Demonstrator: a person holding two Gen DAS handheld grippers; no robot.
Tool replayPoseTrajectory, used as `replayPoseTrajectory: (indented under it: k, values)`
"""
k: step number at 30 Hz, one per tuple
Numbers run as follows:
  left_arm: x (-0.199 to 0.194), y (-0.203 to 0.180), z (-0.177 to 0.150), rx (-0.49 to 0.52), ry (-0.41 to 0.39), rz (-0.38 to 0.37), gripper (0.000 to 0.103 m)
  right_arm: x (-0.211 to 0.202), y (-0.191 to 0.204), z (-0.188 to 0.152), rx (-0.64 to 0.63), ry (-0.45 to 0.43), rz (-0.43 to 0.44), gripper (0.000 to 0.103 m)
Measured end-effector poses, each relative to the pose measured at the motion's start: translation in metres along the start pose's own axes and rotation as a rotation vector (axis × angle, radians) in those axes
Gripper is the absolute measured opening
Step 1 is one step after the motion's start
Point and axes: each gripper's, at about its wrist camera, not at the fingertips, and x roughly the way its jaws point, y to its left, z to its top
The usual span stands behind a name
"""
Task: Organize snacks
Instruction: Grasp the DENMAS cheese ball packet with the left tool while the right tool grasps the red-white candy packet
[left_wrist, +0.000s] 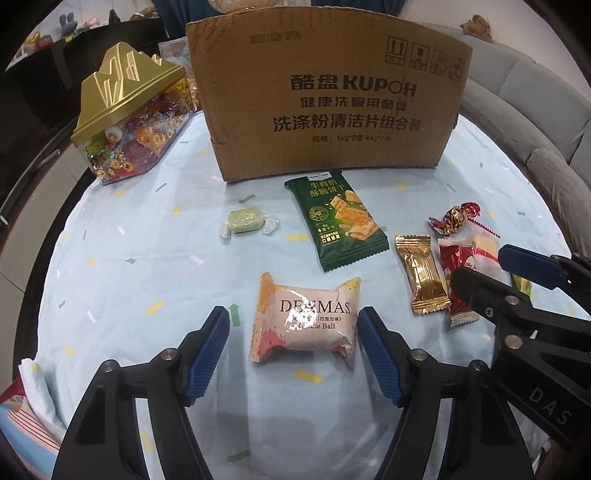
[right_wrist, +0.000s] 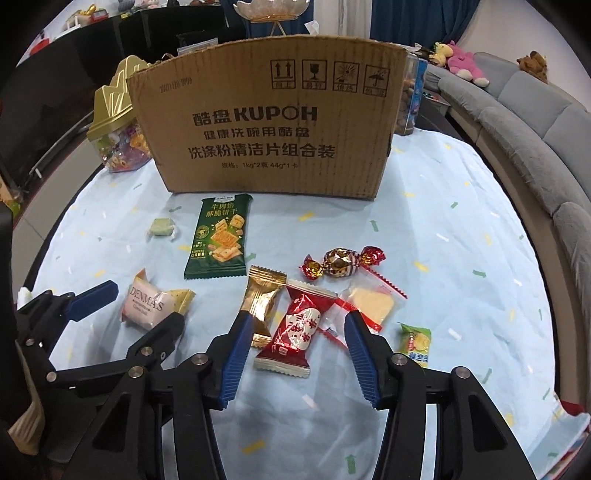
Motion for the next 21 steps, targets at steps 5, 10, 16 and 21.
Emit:
replayPoseTrajectory:
  k: [5, 10, 16, 21]
  values:
    - [0.004, -0.002, 0.000, 0.008, 0.004, -0.002, 0.063, 0.008, 0.000, 0.000, 0.002, 0.016, 0.007, 0.046]
    - [0.008, -0.001, 0.000, 0.003, 0.003, -0.013, 0.055, 0.018, -0.004, -0.003, 0.019, 0.047, 0.018, 0.041]
    - [0.008, -0.004, -0.001, 0.015, -0.010, -0.014, 0.048, 0.022, -0.004, -0.004, 0.017, 0.054, 0.023, 0.028]
    - [0.007, -0.006, -0.001, 0.032, -0.020, -0.007, 0.045, 0.021, -0.005, -0.004, 0.016, 0.052, 0.023, 0.027]
